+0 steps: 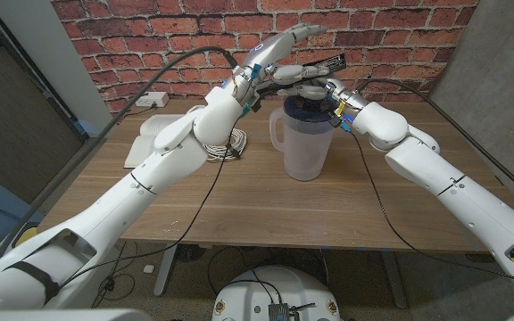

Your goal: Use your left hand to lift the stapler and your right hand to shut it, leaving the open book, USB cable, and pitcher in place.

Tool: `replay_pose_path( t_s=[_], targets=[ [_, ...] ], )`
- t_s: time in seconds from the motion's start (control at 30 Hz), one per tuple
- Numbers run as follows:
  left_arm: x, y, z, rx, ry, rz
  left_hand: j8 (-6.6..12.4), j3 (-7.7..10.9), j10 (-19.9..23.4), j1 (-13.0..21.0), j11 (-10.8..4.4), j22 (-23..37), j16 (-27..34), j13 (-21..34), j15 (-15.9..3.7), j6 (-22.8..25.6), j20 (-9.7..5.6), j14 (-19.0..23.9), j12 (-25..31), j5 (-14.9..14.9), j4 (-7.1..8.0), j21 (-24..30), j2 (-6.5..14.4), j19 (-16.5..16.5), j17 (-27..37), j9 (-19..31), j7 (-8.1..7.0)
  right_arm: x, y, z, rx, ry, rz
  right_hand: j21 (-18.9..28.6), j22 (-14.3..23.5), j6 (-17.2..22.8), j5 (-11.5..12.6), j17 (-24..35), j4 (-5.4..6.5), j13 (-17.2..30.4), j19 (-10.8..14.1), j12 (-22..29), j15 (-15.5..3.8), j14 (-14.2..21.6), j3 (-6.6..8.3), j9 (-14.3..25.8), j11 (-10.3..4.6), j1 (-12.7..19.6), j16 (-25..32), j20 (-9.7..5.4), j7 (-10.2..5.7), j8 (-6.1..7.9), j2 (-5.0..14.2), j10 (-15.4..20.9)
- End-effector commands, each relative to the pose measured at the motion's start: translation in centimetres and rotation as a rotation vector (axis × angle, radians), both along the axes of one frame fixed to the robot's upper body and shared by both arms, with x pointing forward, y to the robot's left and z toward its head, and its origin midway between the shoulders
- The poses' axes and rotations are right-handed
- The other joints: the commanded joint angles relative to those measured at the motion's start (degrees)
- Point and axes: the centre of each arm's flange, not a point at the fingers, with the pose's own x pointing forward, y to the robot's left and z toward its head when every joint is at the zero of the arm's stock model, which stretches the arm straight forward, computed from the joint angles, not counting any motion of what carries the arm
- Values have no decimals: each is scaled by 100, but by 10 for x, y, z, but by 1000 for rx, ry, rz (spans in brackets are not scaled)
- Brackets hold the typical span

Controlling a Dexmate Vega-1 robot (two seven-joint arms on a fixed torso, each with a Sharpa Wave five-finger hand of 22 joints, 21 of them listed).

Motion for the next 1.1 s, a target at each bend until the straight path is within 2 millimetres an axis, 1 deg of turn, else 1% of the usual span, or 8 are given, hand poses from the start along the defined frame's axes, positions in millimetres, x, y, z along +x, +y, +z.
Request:
replay_pose_path(
  t_s=[0.03,0.1,0.27,0.5,0.63,0.73,0.8,1.1],
  targets=[
    [3,-9,3,34,-12,27,48,-18,-33,-60,-32,14,15,1,11,34,34,-30,-13,-1,-1,-47,-8,11,13,5,47,2,2,0,-2,1,7,58,8,420,37,12,26,16,-28,15,-1047,60,23,29,21,253,-15,-386,138,-21,326,-7],
    [3,-10,4,34,-11,27,62,-23,-40,-67,-23,15,15,-2,18,57,42,-35,-13,0,-1,-58,-10,15,13,4,90,2,3,0,-2,0,7,65,6,421,37,17,27,11,-31,12,-1047,66,21,28,11,253,-17,-385,144,-27,326,-9],
    [6,-10,3,35,-2,31,80,-30,-41,-74,-23,15,21,-9,15,87,44,-32,-6,2,-3,-82,-12,22,12,2,123,1,3,0,-2,2,7,80,2,423,37,26,27,12,-35,12,-1047,74,19,30,12,253,-22,-390,141,-34,325,-12],
    [7,-11,5,44,3,47,101,-32,-35,-75,-31,17,27,-17,2,128,35,-28,5,8,-9,-111,-6,34,11,-1,125,1,4,0,-2,-1,7,109,-6,433,38,37,26,15,-47,12,-1047,78,14,34,10,254,-42,-389,140,-49,322,-17],
    [7,-11,6,40,7,54,134,-27,57,-65,-57,18,34,-25,1,213,50,-17,47,17,-19,-139,6,51,10,-4,161,1,5,1,-2,-4,7,121,-9,433,38,46,26,7,-50,9,-1047,84,13,34,14,255,-46,-392,142,-56,323,-13],
    [8,-12,6,43,8,57,147,-16,130,-47,-69,18,42,-30,-9,254,38,2,79,27,-29,-153,23,70,9,-6,160,0,6,3,-6,-7,4,134,-13,440,39,43,26,7,-57,8,-1047,80,12,39,19,256,-61,-393,132,-59,324,-13],
    [8,-12,6,46,8,57,159,-13,128,-39,-60,19,44,-33,-13,289,38,7,78,31,-33,-163,28,75,8,-7,171,0,7,4,-9,-11,0,142,-15,439,39,52,26,16,-58,12,-1047,87,11,40,15,256,-60,-392,140,-64,324,-18],
    [8,-13,7,52,8,58,154,-10,143,-31,-70,19,44,-39,-10,296,36,8,87,38,-41,-190,35,82,8,-9,159,-1,9,7,-25,-5,-34,172,-22,448,39,55,28,15,-72,12,-1047,93,9,53,17,257,-84,-381,149,-72,328,-15]
  ],
)
